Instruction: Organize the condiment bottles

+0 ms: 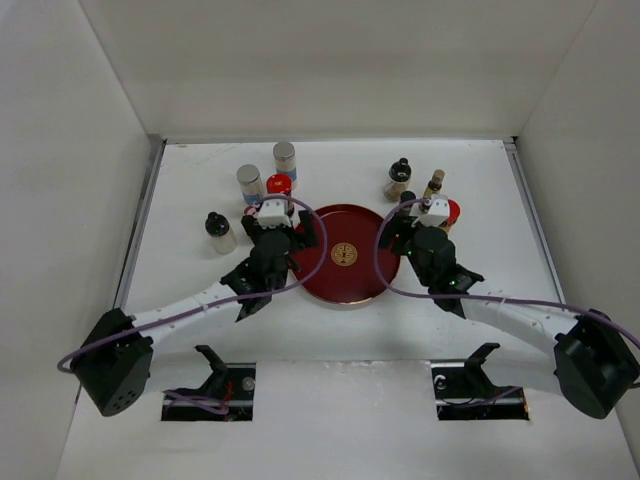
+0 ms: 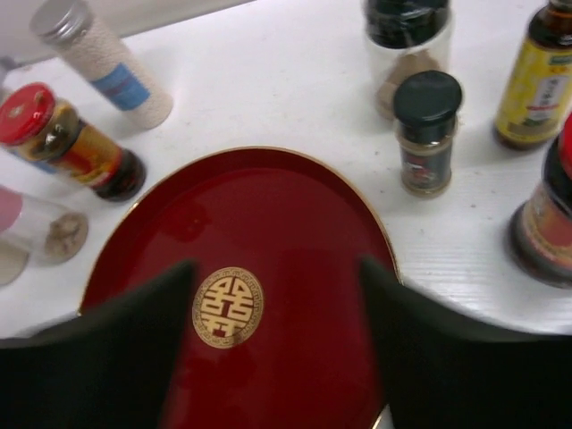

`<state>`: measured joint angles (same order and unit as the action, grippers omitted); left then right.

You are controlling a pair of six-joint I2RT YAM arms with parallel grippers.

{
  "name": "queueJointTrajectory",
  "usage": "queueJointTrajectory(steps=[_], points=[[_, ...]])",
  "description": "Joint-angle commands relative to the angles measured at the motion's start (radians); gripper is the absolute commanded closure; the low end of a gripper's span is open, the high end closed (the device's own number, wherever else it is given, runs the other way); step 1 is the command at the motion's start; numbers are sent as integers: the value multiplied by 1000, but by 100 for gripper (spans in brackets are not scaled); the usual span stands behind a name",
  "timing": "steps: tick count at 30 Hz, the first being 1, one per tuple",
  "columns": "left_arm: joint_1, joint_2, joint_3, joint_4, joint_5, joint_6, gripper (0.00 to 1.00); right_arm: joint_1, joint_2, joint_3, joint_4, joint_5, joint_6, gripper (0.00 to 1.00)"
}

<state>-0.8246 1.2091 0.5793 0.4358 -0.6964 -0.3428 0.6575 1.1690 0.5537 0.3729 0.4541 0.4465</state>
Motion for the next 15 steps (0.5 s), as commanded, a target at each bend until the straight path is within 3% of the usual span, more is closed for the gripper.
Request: queueJointTrajectory(steps=[1,3,5,7,10,12,15], points=[[77,-97,66,-52,-9,42,0,17,-52,-17,106,-66,12,37],[130,-106,73,-52,3,39,0,17,-71,-29,119,-80,18,70],[173,-88,86,-51,8,36,0,17,-83,-32,107,-86,21,81],[192,-82,80,-28,-17,42,4,17,-77,-31,104,-100,23,81],[228,-66,80,3,-35,50,47,17,-57,-28,106,-124,23,74],[262,-36,108,-25,-34,44,50,17,-46,-28,116,-130,24,65],[288,19,154,-89,-26,34,38,23,-19,-17,123,-143,26,47]])
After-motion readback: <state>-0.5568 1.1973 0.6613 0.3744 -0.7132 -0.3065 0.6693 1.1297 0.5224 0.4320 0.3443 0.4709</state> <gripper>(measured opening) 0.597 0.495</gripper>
